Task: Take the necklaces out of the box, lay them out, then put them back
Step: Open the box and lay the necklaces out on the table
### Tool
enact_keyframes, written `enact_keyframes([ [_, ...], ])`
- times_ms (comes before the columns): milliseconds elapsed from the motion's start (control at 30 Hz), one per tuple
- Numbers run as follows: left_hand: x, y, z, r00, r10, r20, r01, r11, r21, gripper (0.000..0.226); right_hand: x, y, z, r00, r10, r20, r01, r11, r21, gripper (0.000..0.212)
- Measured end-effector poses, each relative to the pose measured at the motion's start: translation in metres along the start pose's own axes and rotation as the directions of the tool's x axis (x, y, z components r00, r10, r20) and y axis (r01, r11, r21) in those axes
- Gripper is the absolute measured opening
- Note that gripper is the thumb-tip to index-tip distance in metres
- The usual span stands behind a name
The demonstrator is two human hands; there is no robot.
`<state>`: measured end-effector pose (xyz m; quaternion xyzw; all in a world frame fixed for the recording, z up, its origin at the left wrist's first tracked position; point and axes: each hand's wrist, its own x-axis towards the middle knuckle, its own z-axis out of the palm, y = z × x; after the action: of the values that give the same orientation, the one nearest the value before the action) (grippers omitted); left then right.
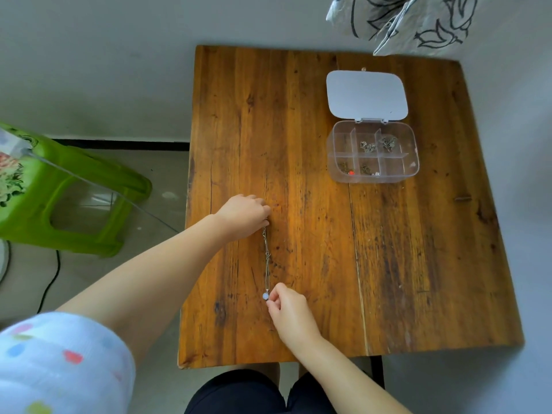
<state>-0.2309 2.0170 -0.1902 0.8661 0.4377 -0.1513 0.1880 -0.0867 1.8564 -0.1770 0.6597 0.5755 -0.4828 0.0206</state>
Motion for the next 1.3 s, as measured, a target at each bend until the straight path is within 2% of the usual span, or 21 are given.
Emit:
enact_keyframes([
  [133,0.001,0.002,0.0,0.997,-0.071,-0.023,0.07,0.995,-0.069,0.029,0.002,0.003,-0.019,1.0,-0.002,-0.008,0.003,0.999,0.049,0.011],
  [267,0.014,0.013,-0.013,0.984,-0.134,-0.114,0.114,0.978,-0.172,0.029,0.021,0.019,-0.089,0.986,0.025,-0.162,-0.003,0.991,0.134,0.013],
  [400,0.048,0.044,-0.035,0.963,-0.156,-0.219,0.079,0.942,-0.326,0.044,0.063,0.043,-0.182,0.934,0.001,-0.356,0.021,0.998,0.059,0.013],
  [467,0.069,0.062,-0.042,0.947,-0.196,-0.254,0.087,0.919,-0.386,0.051,0.09,0.046,-0.226,0.917,-0.065,-0.394,0.062,0.998,-0.02,0.015],
  [567,0.098,0.08,-0.046,0.915,-0.281,-0.291,0.143,0.898,-0.417,0.048,0.138,0.036,-0.275,0.911,-0.176,-0.372,0.098,0.97,-0.22,0.021],
  [700,0.117,0.086,-0.044,0.878,-0.367,-0.307,0.202,0.866,-0.457,0.028,0.196,0.026,-0.3,0.897,-0.306,-0.319,0.142,0.883,-0.447,0.024],
  [833,0.122,0.085,-0.042,0.862,-0.367,-0.35,0.195,0.876,-0.441,0.021,0.224,0.02,-0.298,0.902,-0.419,-0.108,0.211,0.643,-0.736,0.017],
  [967,0.123,0.087,-0.04,0.851,-0.385,-0.357,0.208,0.871,-0.445,0.019,0.23,0.016,-0.295,0.897,-0.442,-0.014,0.223,0.478,-0.85,0.009],
  [1167,0.123,0.091,-0.04,0.84,-0.414,-0.35,0.238,0.862,-0.448,0.019,0.227,0.017,-0.297,0.902,-0.428,0.06,0.284,0.481,-0.829,0.015],
  [1300,0.122,0.093,-0.044,0.84,-0.407,-0.359,0.241,0.873,-0.424,0.026,0.21,0.018,-0.311,0.871,-0.492,0.009,0.333,0.576,-0.747,0.009],
])
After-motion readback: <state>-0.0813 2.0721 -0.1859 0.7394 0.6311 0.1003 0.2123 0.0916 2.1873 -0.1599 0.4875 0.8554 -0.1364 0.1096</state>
